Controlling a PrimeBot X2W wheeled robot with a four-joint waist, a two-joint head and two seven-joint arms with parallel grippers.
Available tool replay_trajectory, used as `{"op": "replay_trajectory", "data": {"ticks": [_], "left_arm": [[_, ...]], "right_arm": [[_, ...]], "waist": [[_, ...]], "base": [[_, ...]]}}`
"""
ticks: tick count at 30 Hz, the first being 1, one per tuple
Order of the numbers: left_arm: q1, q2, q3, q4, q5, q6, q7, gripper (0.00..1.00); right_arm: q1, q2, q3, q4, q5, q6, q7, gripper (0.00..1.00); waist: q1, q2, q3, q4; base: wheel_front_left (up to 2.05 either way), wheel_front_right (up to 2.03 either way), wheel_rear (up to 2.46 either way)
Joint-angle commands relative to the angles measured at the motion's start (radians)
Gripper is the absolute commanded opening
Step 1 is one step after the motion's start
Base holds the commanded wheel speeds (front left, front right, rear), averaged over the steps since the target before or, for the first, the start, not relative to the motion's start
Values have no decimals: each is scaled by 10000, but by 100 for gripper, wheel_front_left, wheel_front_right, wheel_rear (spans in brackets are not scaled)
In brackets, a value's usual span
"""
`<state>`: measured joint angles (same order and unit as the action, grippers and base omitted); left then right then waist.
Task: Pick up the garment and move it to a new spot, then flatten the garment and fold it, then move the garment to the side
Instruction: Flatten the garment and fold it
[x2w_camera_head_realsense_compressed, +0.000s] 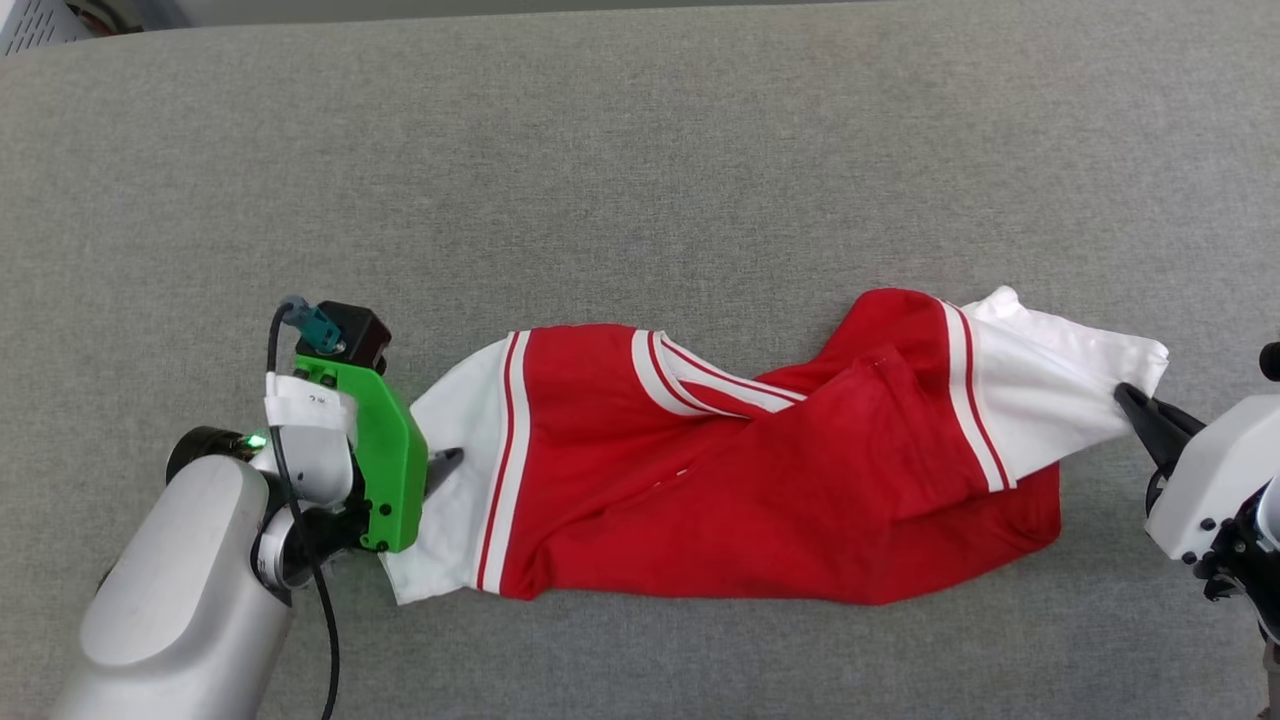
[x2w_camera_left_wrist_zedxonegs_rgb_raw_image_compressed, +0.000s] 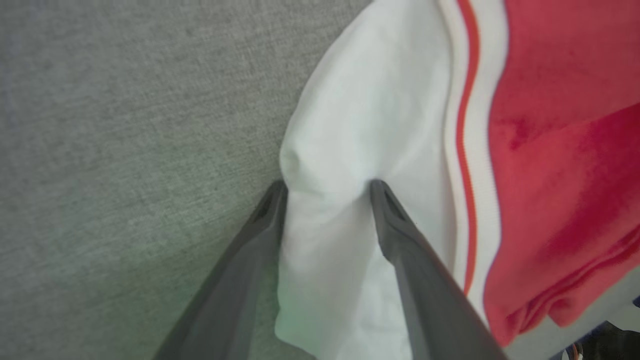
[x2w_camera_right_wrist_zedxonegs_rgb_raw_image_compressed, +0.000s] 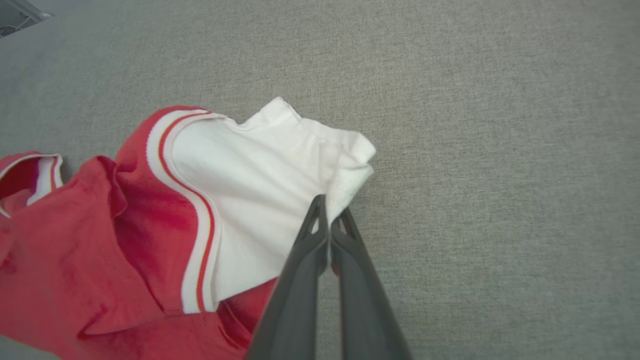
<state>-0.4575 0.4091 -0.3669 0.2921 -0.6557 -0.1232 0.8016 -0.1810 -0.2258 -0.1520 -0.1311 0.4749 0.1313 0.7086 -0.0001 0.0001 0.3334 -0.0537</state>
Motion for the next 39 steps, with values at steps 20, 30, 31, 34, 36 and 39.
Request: {"op": "replay_trajectory", "data": {"ticks": [20, 30, 31, 34, 36, 39], "left_arm": [[-1449, -106, 858, 1, 1379, 1023, -4499, 0], [-4871, -728, 1027, 2321, 1472, 632, -5878, 0], [-5212, -800, 1078, 2539, 1455, 631, -6025, 0], [-6499, -845, 1195, 3326, 1580, 608, -6647, 0], [-7301, -871, 1324, 3797, 1585, 579, -7099, 0], [-8517, -698, 1314, 4428, 1870, 566, -7679, 0]], "right_arm": [[-1761, -563, -155, 1630, -1081, -6, -1422, 0], [-5440, -1062, 331, 4106, -1389, -6, -2268, 0], [-5783, -1072, 369, 4324, -1403, -6, -2340, 0], [-7094, -1106, 527, 5080, -1562, -6, -2774, 0], [-7902, -1155, 660, 5482, -1733, -6, -3106, 0], [-9178, -1158, 767, 6023, -1969, -6, -3673, 0]], "waist": [[1, -1, -1388, 369], [1, -1, -1183, 529], [1, -1, -1113, 532], [1, -1, -750, 477], [1, -1, -478, 435], [1, -1, 48, 351]], "base": [[0, 0, 0], [0, 0, 0], [0, 0, 0], [0, 0, 0], [0, 0, 0], [0, 0, 0]]}}
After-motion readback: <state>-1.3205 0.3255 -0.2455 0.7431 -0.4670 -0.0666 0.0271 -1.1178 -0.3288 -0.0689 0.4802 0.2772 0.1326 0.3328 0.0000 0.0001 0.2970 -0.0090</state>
